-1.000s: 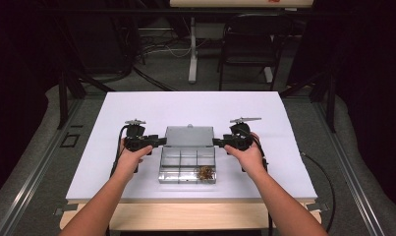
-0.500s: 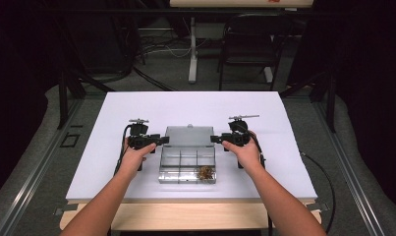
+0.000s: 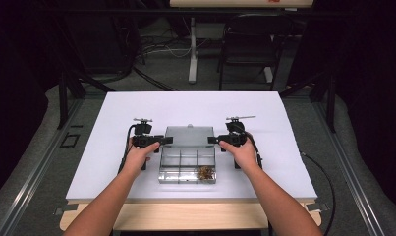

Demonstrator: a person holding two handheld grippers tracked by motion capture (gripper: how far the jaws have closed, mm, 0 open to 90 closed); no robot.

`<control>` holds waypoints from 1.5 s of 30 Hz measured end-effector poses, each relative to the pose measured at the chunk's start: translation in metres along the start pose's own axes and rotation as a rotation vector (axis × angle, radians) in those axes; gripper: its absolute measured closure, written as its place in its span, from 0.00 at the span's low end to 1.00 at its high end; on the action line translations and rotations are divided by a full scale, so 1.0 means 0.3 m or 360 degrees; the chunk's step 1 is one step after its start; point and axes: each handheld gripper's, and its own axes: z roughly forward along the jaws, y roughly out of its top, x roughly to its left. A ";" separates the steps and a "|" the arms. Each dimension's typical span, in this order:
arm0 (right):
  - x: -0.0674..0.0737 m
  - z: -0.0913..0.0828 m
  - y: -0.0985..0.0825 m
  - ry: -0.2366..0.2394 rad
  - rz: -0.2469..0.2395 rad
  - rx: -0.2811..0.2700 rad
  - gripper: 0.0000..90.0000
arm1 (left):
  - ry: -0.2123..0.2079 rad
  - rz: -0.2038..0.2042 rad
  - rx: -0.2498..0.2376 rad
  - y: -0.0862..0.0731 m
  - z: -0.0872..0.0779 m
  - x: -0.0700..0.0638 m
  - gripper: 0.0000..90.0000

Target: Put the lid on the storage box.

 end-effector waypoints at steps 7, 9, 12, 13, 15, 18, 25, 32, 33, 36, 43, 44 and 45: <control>-0.002 0.018 0.000 0.0030 0.0044 0.0024 0.41 | 0.0014 -0.0018 0.0040 -0.003 0.016 0.005 0.48; 0.000 0.023 0.001 0.0032 0.0050 0.0028 0.41 | 0.0018 -0.0024 0.0042 -0.003 0.017 0.005 0.48; 0.005 0.030 0.001 0.0050 0.0068 0.0035 0.41 | 0.0012 -0.0026 0.0043 -0.003 0.019 0.007 0.48; 0.006 0.032 0.002 0.0047 0.0062 0.0049 0.41 | 0.0009 -0.0026 0.0041 -0.003 0.020 0.007 0.48; 0.010 0.037 0.002 0.0050 0.0066 0.0066 0.41 | 0.0011 -0.0024 0.0046 -0.003 0.020 0.006 0.48; 0.016 0.046 0.001 0.0061 0.0067 0.0082 0.41 | 0.0002 -0.0036 0.0045 -0.003 0.021 0.006 0.48; 0.018 0.058 0.000 0.0070 0.0088 0.0093 0.41 | -0.0003 -0.0040 0.0045 -0.004 0.022 0.007 0.47; 0.014 0.069 0.002 0.0089 0.0111 0.0105 0.41 | -0.0005 -0.0043 0.0058 -0.003 0.020 0.008 0.47; 0.014 0.070 0.002 0.0095 0.0119 0.0105 0.41 | -0.0005 -0.0044 0.0058 -0.003 0.020 0.008 0.47; 0.014 0.075 0.003 0.0099 0.0137 0.0096 0.41 | -0.0005 -0.0047 0.0059 -0.003 0.019 0.007 0.47; 0.012 0.076 0.007 0.0105 0.0150 0.0108 0.42 | -0.0003 -0.0050 0.0061 -0.002 0.019 0.006 0.48; 0.011 0.074 0.008 0.0109 0.0146 0.0115 0.42 | -0.0002 -0.0050 0.0061 -0.002 0.019 0.006 0.48; 0.011 0.074 0.009 0.0109 0.0147 0.0116 0.42 | -0.0002 -0.0049 0.0062 -0.002 0.018 0.006 0.48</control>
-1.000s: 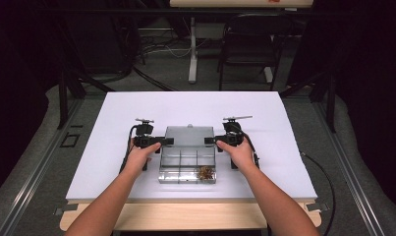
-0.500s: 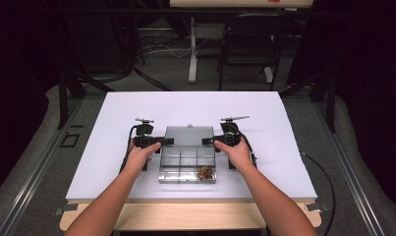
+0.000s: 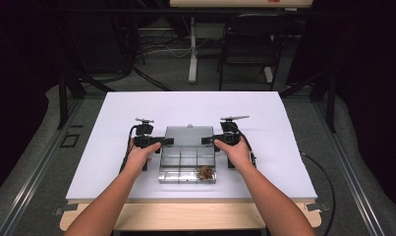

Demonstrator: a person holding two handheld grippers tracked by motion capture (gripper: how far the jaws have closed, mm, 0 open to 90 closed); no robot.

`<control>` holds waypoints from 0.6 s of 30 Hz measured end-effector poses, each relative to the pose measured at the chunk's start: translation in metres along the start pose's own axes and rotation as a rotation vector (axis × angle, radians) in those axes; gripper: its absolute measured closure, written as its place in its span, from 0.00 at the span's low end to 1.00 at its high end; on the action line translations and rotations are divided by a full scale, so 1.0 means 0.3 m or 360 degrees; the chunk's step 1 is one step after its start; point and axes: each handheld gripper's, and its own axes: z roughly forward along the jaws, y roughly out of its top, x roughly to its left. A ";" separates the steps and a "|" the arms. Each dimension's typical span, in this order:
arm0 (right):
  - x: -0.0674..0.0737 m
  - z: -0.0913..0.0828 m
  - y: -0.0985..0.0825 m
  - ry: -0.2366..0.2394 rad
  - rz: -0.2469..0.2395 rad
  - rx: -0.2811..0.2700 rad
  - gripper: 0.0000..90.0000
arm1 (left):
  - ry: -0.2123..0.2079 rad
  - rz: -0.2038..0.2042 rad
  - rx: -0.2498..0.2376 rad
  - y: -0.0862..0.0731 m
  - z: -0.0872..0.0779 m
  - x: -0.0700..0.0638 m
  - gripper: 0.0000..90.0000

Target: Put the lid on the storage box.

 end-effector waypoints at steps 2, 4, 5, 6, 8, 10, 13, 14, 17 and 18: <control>0.000 0.000 0.000 -0.0001 -0.0005 0.0000 0.42 | 0.0000 -0.0001 0.0001 0.000 0.000 0.000 0.48; 0.001 0.000 0.000 -0.0007 -0.0010 -0.0003 0.42 | 0.0001 0.0007 0.0000 0.001 -0.001 0.001 0.48; 0.002 -0.001 0.001 -0.0008 -0.0012 -0.0002 0.42 | 0.0003 0.0007 -0.0001 0.001 -0.001 0.001 0.48; 0.002 -0.001 0.001 -0.0011 -0.0011 -0.0005 0.43 | 0.0002 0.0004 -0.0002 0.001 -0.002 0.001 0.48; 0.002 -0.002 0.003 -0.0010 -0.0012 -0.0003 0.43 | -0.0003 -0.0001 -0.0004 0.001 -0.002 0.002 0.49; 0.005 -0.004 0.005 -0.0009 -0.0008 -0.0012 0.43 | -0.0004 0.0000 -0.0004 0.001 -0.003 0.002 0.48; 0.006 -0.010 0.009 -0.0013 -0.0027 -0.0001 0.43 | -0.0008 -0.0002 -0.0010 0.001 -0.003 0.001 0.49; 0.008 -0.010 0.011 -0.0007 -0.0016 -0.0018 0.43 | -0.0011 0.0001 -0.0009 0.001 -0.004 0.001 0.49; 0.012 -0.018 0.015 -0.0001 -0.0018 -0.0027 0.43 | -0.0011 0.0006 -0.0011 0.002 -0.006 -0.002 0.49; 0.014 -0.020 0.017 0.0001 -0.0023 -0.0033 0.43 | -0.0013 0.0005 -0.0015 0.002 -0.006 -0.003 0.49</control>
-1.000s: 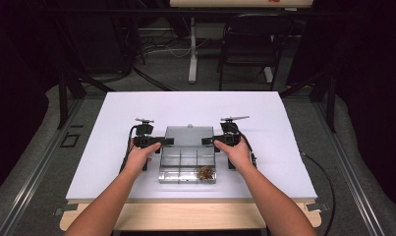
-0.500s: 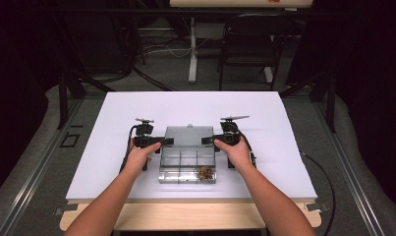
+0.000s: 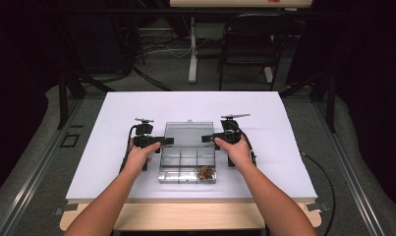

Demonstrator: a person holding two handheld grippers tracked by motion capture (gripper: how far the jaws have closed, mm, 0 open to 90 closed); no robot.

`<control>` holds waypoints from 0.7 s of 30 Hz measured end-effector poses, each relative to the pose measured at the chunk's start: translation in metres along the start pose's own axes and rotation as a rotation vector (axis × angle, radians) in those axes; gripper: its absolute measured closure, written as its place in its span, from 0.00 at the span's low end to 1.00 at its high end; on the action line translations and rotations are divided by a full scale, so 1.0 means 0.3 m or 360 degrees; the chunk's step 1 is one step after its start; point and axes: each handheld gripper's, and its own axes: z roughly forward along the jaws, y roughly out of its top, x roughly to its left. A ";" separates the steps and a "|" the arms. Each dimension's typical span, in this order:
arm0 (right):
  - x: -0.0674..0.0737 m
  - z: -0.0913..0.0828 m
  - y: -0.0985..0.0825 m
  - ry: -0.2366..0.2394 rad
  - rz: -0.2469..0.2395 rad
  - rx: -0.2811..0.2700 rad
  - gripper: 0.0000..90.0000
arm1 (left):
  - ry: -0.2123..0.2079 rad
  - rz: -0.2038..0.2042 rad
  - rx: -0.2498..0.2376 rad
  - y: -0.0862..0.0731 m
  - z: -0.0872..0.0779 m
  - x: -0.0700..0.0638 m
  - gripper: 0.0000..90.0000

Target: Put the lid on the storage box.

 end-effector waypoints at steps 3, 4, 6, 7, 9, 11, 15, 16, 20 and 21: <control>0.007 -0.006 0.005 -0.0006 -0.0010 -0.0009 0.43 | -0.0008 -0.0007 -0.0013 0.000 -0.001 -0.006 0.49; 0.009 -0.008 0.005 -0.0011 -0.0014 -0.0020 0.43 | -0.0013 -0.0007 -0.0011 0.001 -0.004 -0.007 0.49; 0.013 -0.011 0.006 -0.0012 -0.0029 -0.0030 0.43 | -0.0017 0.0011 -0.0005 0.005 -0.008 -0.010 0.50; 0.015 -0.013 0.006 -0.0016 -0.0030 -0.0028 0.43 | -0.0013 0.0016 -0.0005 0.009 -0.011 -0.014 0.51; 0.018 -0.017 0.006 -0.0013 -0.0035 -0.0045 0.43 | -0.0002 0.0028 -0.0008 0.013 -0.016 -0.023 0.51; 0.022 -0.025 0.008 -0.0011 -0.0042 -0.0052 0.43 | 0.0001 0.0038 -0.0010 0.017 -0.021 -0.027 0.51; 0.030 -0.036 0.009 -0.0002 -0.0063 -0.0073 0.43 | -0.0002 0.0039 -0.0024 0.020 -0.027 -0.030 0.52; 0.032 -0.040 0.009 -0.0011 -0.0075 -0.0071 0.43 | -0.0006 0.0039 -0.0027 0.020 -0.029 -0.030 0.53; 0.042 -0.048 0.008 -0.0014 -0.0098 -0.0093 0.43 | -0.0003 0.0053 -0.0035 0.023 -0.037 -0.036 0.54; 0.045 -0.050 0.008 -0.0018 -0.0104 -0.0095 0.43 | -0.0004 0.0059 -0.0036 0.023 -0.039 -0.037 0.54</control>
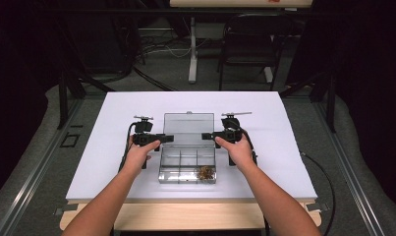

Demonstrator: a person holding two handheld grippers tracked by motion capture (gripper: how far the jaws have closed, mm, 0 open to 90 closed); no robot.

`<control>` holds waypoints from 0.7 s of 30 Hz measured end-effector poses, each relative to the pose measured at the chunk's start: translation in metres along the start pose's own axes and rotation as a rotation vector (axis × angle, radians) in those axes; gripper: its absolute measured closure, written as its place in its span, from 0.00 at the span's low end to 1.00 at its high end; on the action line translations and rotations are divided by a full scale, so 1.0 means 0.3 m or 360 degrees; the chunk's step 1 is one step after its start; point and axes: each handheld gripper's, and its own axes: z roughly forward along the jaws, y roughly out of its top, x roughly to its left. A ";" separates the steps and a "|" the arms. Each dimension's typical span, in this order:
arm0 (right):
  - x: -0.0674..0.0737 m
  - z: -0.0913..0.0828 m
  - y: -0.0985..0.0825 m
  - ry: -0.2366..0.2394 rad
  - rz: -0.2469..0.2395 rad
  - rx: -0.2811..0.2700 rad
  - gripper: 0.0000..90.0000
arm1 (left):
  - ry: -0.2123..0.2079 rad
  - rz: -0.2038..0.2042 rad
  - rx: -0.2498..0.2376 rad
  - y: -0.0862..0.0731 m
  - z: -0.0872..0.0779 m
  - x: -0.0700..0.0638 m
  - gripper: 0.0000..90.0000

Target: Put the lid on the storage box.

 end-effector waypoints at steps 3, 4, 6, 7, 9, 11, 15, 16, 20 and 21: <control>0.006 -0.005 0.000 0.0000 -0.0003 -0.0011 0.43 | 0.0002 0.0010 -0.0001 0.001 -0.005 -0.003 0.54; 0.006 -0.007 0.000 0.0002 -0.0010 -0.0007 0.43 | 0.0002 0.0010 -0.0001 0.001 -0.005 -0.003 0.55; 0.006 -0.009 0.000 0.0006 -0.0013 -0.0018 0.43 | 0.0000 0.0014 -0.0004 0.002 -0.011 -0.005 0.55; 0.007 -0.011 0.000 0.0009 -0.0016 -0.0015 0.43 | -0.0003 0.0015 -0.0005 0.002 -0.013 -0.005 0.55; 0.010 -0.015 0.001 0.0011 -0.0025 -0.0014 0.43 | -0.0005 0.0017 -0.0016 0.001 -0.016 -0.008 0.56; 0.013 -0.019 0.001 0.0012 -0.0034 -0.0021 0.43 | -0.0010 0.0031 -0.0016 0.002 -0.021 -0.009 0.56; 0.022 -0.030 0.001 0.0018 -0.0041 -0.0027 0.43 | -0.0011 0.0043 -0.0025 0.001 -0.030 -0.015 0.56; 0.024 -0.031 0.000 0.0015 -0.0050 -0.0036 0.43 | -0.0009 0.0045 -0.0031 0.001 -0.032 -0.017 0.56; 0.033 -0.039 -0.001 0.0003 -0.0080 -0.0038 0.43 | -0.0010 0.0056 -0.0036 0.001 -0.039 -0.022 0.57; 0.035 -0.042 -0.002 0.0001 -0.0092 -0.0035 0.43 | -0.0011 0.0055 -0.0035 0.001 -0.041 -0.024 0.57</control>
